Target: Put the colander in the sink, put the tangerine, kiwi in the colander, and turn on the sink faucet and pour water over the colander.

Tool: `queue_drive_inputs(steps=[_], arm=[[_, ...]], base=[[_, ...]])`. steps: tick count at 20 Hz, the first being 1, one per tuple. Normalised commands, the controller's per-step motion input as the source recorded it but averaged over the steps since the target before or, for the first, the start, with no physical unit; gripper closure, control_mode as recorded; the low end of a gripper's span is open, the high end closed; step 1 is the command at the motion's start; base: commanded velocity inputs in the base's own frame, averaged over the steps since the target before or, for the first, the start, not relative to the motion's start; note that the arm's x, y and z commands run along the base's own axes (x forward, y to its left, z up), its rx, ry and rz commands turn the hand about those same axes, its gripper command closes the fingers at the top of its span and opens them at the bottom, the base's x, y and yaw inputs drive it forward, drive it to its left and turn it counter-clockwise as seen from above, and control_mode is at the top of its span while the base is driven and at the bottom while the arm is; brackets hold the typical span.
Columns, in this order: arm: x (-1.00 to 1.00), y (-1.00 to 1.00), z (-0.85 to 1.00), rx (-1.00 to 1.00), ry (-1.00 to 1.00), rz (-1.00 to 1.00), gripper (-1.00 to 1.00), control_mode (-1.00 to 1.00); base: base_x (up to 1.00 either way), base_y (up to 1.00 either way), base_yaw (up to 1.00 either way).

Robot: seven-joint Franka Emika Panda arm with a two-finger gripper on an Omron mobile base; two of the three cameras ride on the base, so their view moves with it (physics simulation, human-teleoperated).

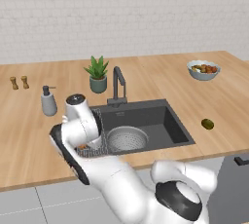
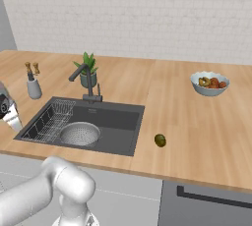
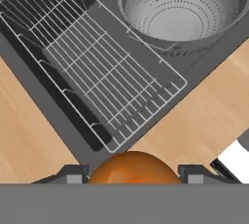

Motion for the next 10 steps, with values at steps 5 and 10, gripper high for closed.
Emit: queue_drive_inputs(steps=[5,10], arm=[[0.42,-1.0,0.07,0.13,0.04,-0.07,1.0,-1.0],[0.5,-1.0,0.0,0.12,0.03,-0.01,1.0,-1.0]], base=[[0.0,0.0,0.0],[0.0,0.0,0.0]])
